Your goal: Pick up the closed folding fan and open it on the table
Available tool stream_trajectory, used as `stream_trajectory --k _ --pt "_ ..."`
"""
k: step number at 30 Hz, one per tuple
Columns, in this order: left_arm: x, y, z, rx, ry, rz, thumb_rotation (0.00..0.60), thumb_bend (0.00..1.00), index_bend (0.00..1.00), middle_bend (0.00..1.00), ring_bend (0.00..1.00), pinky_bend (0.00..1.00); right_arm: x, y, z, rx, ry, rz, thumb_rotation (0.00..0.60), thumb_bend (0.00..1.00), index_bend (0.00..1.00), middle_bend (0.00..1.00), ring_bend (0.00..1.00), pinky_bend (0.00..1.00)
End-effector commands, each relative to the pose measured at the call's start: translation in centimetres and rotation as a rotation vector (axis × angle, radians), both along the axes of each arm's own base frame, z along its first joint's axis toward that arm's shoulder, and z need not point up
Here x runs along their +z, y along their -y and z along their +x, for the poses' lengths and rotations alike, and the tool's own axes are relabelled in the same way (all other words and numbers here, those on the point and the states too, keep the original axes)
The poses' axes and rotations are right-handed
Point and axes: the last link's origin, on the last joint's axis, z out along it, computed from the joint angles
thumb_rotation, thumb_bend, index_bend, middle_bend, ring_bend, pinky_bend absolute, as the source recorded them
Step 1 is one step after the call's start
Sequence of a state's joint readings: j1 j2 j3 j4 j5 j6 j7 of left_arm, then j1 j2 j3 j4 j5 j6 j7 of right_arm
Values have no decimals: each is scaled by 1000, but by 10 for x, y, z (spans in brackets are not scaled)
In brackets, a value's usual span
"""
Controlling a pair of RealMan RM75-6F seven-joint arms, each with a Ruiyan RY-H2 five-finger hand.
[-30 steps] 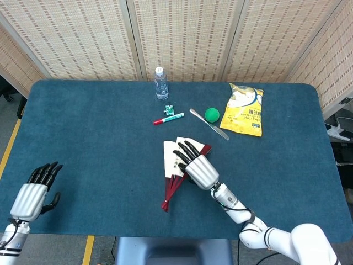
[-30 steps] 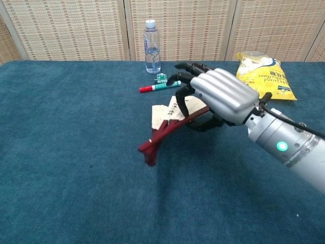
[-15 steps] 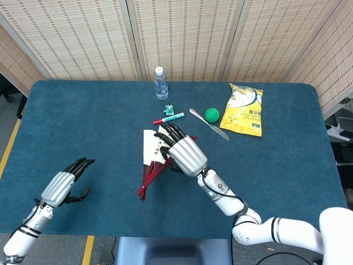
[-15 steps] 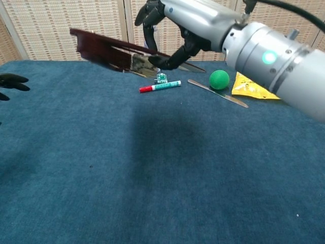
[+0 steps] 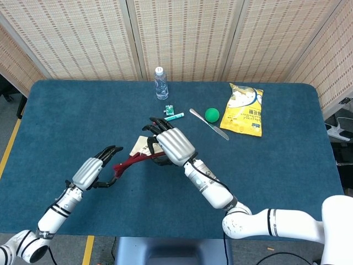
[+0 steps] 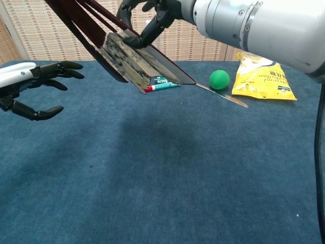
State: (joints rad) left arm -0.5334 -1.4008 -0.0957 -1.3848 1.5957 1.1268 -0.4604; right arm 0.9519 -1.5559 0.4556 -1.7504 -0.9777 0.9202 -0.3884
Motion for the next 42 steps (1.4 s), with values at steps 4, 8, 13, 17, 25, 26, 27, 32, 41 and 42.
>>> stream_trajectory --k 4,8,13,17,25,26,27,32,41,42 --pt "-7 -11 7 16 26 14 600 410 21 82 9 176 -2 -1 3 -7 -10 13 600 566 782 183 0 80" --pt "-8 -18 10 20 30 42 600 411 35 90 29 189 -8 -2 2 -12 -11 23 600 566 782 183 0 80" --pt "-9 -22 13 40 83 35 600 402 54 103 39 199 -13 -1 -1 -22 -10 26 600 566 782 183 0 80" --pt "-15 -22 20 46 157 13 600 398 78 126 40 199 -19 0 0 -33 7 43 600 566 782 183 0 80" --pt "-23 -27 32 83 316 -1 600 397 218 261 95 228 -31 -1 6 -39 63 70 600 567 782 183 0 80" --pt "-24 -27 32 89 322 -2 600 398 248 293 108 231 -32 -1 7 -38 66 69 600 566 782 183 0 80" --pt "-26 -28 33 94 327 -6 600 398 272 317 117 233 -33 -1 7 -37 69 69 600 566 782 183 0 80" --pt "-30 -28 34 100 341 -13 600 392 366 390 148 236 -33 0 8 -38 77 62 600 566 782 183 0 80" --pt "-31 -28 39 86 385 32 600 411 560 600 263 236 -33 1 5 -43 76 63 600 566 778 183 0 80" --pt "-31 -28 39 86 389 33 600 422 573 614 273 237 -33 1 4 -43 75 63 600 566 778 183 0 80"
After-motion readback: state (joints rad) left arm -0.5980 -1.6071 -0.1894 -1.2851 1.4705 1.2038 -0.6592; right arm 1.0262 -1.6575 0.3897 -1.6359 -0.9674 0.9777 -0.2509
